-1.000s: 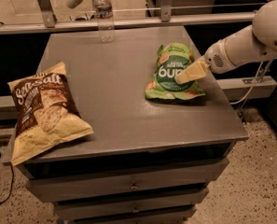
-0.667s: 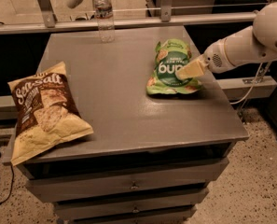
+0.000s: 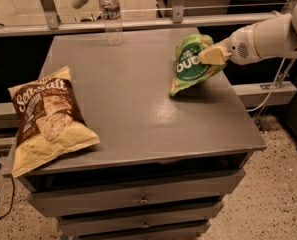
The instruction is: Pick green rice chip bag
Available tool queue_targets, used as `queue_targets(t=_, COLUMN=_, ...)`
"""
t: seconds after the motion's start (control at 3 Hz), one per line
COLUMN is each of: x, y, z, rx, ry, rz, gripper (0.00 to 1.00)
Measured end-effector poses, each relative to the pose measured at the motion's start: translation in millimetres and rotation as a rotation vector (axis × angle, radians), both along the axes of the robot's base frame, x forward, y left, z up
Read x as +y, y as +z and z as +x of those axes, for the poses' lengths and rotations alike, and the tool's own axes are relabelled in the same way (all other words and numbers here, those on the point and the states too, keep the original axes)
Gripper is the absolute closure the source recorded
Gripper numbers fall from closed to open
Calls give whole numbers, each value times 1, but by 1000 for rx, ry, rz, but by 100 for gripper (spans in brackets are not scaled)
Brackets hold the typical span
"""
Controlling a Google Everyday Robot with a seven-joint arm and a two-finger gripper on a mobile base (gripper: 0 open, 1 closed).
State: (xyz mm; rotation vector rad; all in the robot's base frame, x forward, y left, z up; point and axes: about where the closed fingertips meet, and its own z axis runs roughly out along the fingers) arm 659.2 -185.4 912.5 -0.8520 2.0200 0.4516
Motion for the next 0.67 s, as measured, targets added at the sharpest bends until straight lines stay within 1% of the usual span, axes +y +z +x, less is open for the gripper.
queue_targets(t=0.33, x=1, y=44, z=6, rx=-108, ry=44, rz=73, gripper=100)
queue_targets(t=0.67, x=-4, y=93, z=5, rx=-203, ry=71, rz=99, gripper=100)
